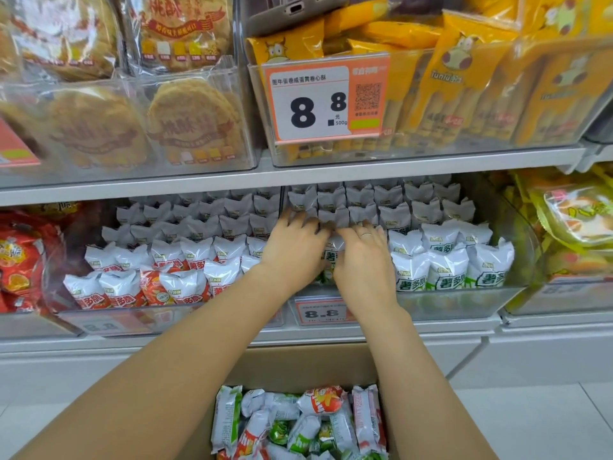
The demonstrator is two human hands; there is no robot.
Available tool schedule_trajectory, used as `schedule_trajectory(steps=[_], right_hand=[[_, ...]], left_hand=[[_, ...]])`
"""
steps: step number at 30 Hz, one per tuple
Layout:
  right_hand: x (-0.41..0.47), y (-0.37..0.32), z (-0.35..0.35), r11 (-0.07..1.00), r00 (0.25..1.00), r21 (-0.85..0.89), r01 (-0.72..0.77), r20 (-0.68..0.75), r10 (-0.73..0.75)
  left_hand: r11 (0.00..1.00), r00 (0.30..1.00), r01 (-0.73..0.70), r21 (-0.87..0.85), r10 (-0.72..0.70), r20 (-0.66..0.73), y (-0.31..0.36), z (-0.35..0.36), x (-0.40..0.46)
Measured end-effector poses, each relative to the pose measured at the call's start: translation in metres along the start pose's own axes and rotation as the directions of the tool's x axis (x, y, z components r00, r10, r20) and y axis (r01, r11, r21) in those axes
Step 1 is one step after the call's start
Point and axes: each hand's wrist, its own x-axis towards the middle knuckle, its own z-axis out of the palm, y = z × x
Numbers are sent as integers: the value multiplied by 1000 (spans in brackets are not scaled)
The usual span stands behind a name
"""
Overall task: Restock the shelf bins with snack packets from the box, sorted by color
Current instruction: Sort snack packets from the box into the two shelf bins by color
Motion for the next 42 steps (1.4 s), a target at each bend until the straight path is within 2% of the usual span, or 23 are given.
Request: schedule_trajectory(steps=[4, 8, 10, 14, 18, 20, 21, 22, 24, 25, 26, 28, 30, 35, 42], right_hand=[[-4, 13, -27, 998, 999, -63, -23, 42, 26], [-12, 30, -45, 971, 978, -212, -108, 150, 142], [-15, 36, -51, 956, 967, -257, -143, 172, 190], [-16, 46, -59, 962, 954, -207, -178, 203, 220], [-14, 59, -67, 977, 931, -124, -175, 301, 205], [-14, 64, -72, 978, 925, -92, -188, 318, 208], [-13, 66, -75, 976, 923, -88, -198, 318, 216], [-13, 68, -76, 975, 923, -88, -205, 315, 222], [-13, 71, -78, 974, 923, -81, -214, 311, 228], [-14, 71, -78, 974, 923, -76, -213, 312, 226], [-14, 72, -78, 976, 924, -73, -207, 314, 219], [-16, 72, -76, 980, 929, -86, -182, 312, 200], [-19, 72, -76, 982, 935, -115, -148, 308, 177], [-22, 78, -79, 980, 923, -148, -134, 340, 178], [-28, 72, -82, 974, 924, -181, -133, 333, 188]], left_hand=[[995, 998, 68, 78, -68, 0, 8, -4, 0], [992, 997, -74, 104, 74, 1, 11, -3, -1], [994, 998, -62, 91, 60, 26, 12, -3, 0], [997, 998, 17, 77, -21, 52, 17, -10, 5], [993, 985, 100, 59, -108, 134, 23, -12, 12], [993, 985, 100, 55, -106, 138, 26, -15, 11], [994, 990, 108, -20, -106, 89, 30, -16, 8], [975, 991, 134, -178, -132, 24, 35, -19, 3], [814, 968, 202, -545, -249, -13, 50, -26, -13], [726, 954, 254, -639, -297, 41, 57, -30, -21], [706, 942, 322, -630, -306, 139, 64, -32, -27], [755, 899, 416, -506, -258, 354, 72, -28, -30], [744, 856, 461, -484, -229, 463, 73, -25, -26], [666, 839, 498, -555, -210, 502, 77, -23, -13], [721, 848, 478, -502, -229, 479, 89, -28, -13]])
